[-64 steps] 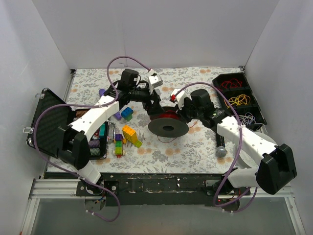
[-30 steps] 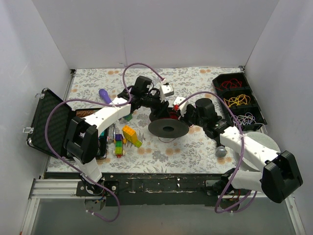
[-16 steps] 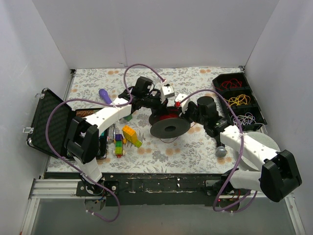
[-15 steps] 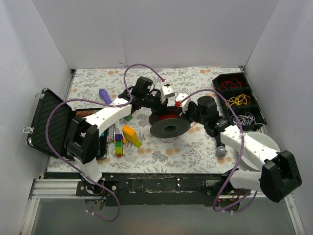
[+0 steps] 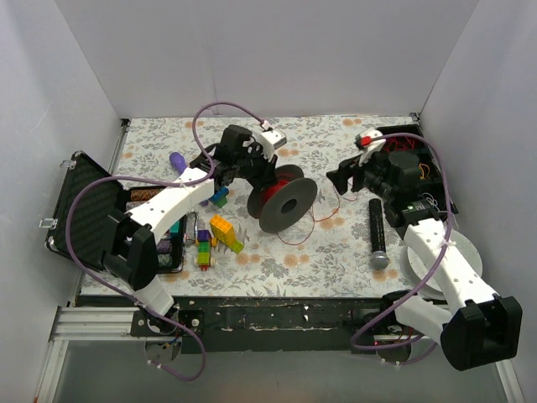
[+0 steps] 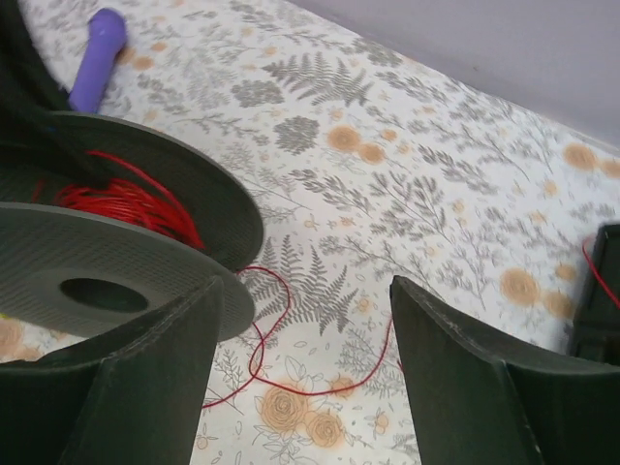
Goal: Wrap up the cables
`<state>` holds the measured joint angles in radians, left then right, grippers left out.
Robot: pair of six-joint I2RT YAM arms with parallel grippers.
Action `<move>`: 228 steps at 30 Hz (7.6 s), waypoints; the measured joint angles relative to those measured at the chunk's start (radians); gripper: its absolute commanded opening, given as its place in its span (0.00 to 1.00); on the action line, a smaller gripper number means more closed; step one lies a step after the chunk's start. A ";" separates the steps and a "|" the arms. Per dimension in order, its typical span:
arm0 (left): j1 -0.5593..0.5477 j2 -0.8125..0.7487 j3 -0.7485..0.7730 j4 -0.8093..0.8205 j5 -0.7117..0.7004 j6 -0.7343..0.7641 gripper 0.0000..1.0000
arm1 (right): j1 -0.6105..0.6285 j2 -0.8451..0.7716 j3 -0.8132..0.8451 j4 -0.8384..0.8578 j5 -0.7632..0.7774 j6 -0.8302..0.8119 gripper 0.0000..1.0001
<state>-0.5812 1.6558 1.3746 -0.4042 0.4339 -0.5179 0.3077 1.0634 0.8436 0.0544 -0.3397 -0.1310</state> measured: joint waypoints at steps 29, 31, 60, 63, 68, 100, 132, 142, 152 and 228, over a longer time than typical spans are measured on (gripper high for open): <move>0.003 -0.089 0.375 -0.209 -0.026 -0.145 0.00 | -0.038 0.637 0.015 0.034 -0.112 0.345 0.33; 0.003 -0.089 0.375 -0.219 -0.026 -0.144 0.00 | -0.038 0.660 0.016 0.033 -0.123 0.342 0.15; 0.004 -0.089 0.050 -0.262 -0.349 0.138 0.00 | -0.170 0.258 0.917 0.046 -0.153 0.436 0.01; 0.004 -0.018 0.095 -0.223 -0.381 0.098 0.00 | -0.130 0.264 0.925 0.053 -0.190 0.478 0.01; 0.006 0.096 0.206 -0.160 -0.402 0.009 0.00 | -0.061 0.289 0.937 0.012 -0.219 0.538 0.01; 0.296 0.324 0.872 0.009 -0.394 -0.380 0.00 | 0.369 0.121 -0.190 0.121 -0.298 0.667 0.01; -0.056 -0.024 0.140 -0.180 -0.405 0.122 0.00 | -0.084 0.315 0.662 -0.348 -0.270 0.393 0.01; -0.049 0.201 0.350 0.045 -0.621 -0.023 0.00 | 0.110 0.167 0.528 -0.233 -0.343 0.542 0.01; -0.048 0.319 0.697 0.027 -0.659 -0.190 0.00 | 0.254 0.143 0.252 -0.042 -0.284 0.581 0.01; -0.053 0.147 1.207 -0.373 0.092 -0.207 0.00 | 0.164 0.514 -0.296 0.773 -0.333 0.071 0.85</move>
<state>-0.6346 1.8027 2.5820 -0.7773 0.5255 -0.7250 0.4717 1.5776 0.5472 0.8276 -0.6731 -0.0597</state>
